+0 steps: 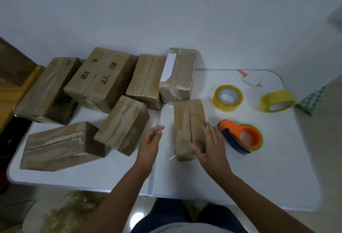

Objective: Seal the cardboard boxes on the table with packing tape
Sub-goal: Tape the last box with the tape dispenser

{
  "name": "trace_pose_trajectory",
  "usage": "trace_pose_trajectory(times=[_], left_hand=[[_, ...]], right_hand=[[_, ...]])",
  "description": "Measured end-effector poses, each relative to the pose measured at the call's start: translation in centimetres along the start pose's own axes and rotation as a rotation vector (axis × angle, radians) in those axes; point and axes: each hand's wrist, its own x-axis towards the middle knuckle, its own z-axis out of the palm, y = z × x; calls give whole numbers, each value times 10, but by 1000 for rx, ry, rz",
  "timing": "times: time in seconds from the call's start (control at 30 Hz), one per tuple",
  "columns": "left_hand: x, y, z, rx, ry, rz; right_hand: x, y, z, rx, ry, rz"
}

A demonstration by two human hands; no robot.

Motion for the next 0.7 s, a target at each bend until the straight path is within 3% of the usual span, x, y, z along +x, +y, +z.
trace_pose_trajectory(times=[0.1,0.2,0.33,0.5,0.7], left_hand=[[-13,-33,-3,-391,-3,-445],[-22,-49,0,-602,-82,-634],[-27,-44,-4,-677,-78,-603],[-28,-44,-9,-550,-61,-412],[-25,-43,-2,-462,36,-362]], right_hand=[[13,-5,3,-324,-170,-352],[23,-2,14,-519,-235,-430],[18,0,24,-613,-203,-374],[2,-6,34,-648,-79,-250],[2,-9,38,-682,-74,-231]])
